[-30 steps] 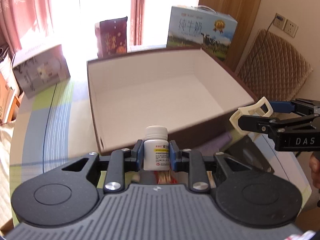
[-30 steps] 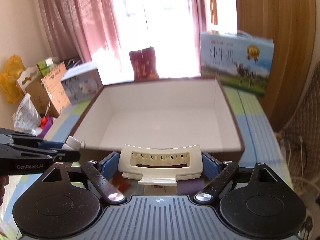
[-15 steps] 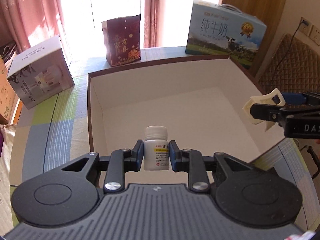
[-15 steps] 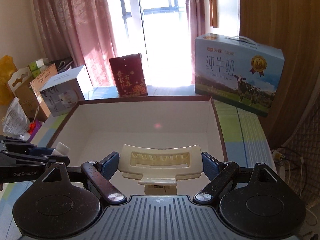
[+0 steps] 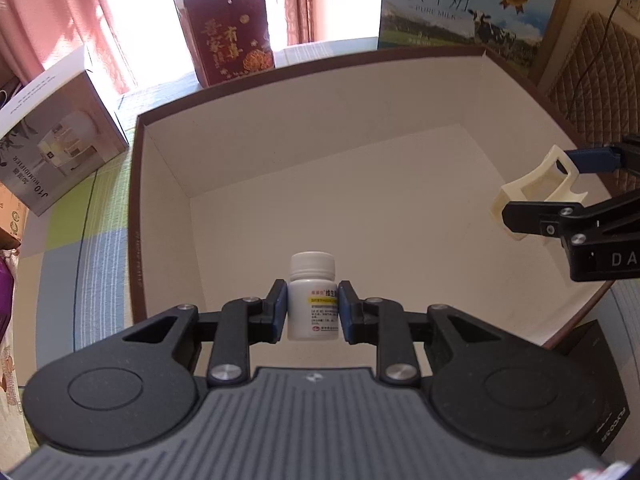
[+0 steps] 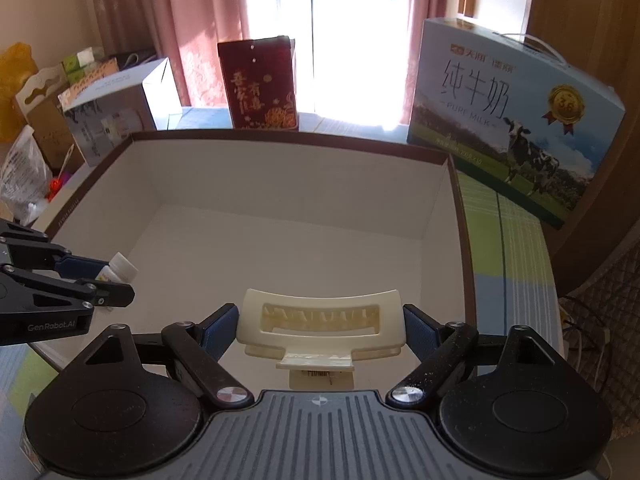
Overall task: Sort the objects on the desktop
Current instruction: 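Carry the pill bottle and clip stand over the brown box with both tools, then open the left tool to drop the bottle while the right tool releases the clip stand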
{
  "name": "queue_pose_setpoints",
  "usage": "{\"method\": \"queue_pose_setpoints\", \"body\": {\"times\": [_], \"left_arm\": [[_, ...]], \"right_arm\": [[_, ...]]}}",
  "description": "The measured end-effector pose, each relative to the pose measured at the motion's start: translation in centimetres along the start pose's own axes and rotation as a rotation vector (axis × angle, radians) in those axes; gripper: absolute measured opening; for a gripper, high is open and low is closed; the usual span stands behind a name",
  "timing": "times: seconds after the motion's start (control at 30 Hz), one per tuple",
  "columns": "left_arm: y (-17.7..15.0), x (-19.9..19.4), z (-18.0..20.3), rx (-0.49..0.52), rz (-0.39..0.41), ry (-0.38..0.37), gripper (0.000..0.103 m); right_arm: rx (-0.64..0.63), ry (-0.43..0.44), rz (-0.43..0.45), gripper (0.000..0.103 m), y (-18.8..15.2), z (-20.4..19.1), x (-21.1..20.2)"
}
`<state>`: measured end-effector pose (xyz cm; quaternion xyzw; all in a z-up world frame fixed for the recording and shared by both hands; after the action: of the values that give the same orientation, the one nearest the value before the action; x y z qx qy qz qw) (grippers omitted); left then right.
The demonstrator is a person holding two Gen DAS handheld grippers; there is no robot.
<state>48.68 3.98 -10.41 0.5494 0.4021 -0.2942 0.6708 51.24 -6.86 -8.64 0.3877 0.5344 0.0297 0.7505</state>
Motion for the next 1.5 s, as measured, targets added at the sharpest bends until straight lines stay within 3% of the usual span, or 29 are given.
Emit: {"method": "queue_pose_setpoints", "body": {"times": [0.3,0.53,0.67,0.83,1.0,1.13,1.23,1.5], "left_arm": [[-0.7,2.8,0.3,0.037,-0.110,0.046,0.022],[-0.9,3.1,0.2,0.034,-0.131,0.054,0.023],[-0.9,2.8,0.1,0.026,-0.125,0.049,0.034],[-0.8,2.1,0.1,0.014,-0.117,0.040,0.039],[-0.6,0.8,0.3,0.005,-0.097,0.027,0.060],[-0.2,-0.5,0.5,-0.016,-0.082,-0.009,0.065],[-0.3,-1.1,0.3,-0.022,-0.059,-0.019,0.082],[-0.2,-4.1,-0.5,-0.055,-0.015,-0.049,0.089]], "right_arm": [[-0.045,0.031,-0.055,0.084,-0.3,0.3,1.5],[-0.061,0.033,-0.080,0.084,-0.3,0.5,1.9],[-0.066,0.036,-0.085,0.084,-0.2,0.5,2.0],[-0.075,0.040,-0.087,0.084,-0.2,0.2,2.1],[-0.075,0.039,-0.067,0.094,-0.2,-0.1,1.7],[-0.068,0.038,-0.050,0.099,-0.3,-0.2,0.9],[-0.055,0.041,-0.027,0.101,-0.4,-0.2,-0.1],[0.002,0.052,0.019,0.101,-0.8,-0.1,-2.8]]}}
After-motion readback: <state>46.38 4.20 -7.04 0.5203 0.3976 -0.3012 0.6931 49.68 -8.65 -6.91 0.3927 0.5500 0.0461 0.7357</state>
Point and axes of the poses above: each gripper's, at about its wrist camera, not at the fingertips, and x roughly the way its jaws point, z to its right, y to its top, the point moved 3 cm from there along x, roughly the way its jaws point, and after that the axes turned 15 degrees about -x, right-handed, at the moved point
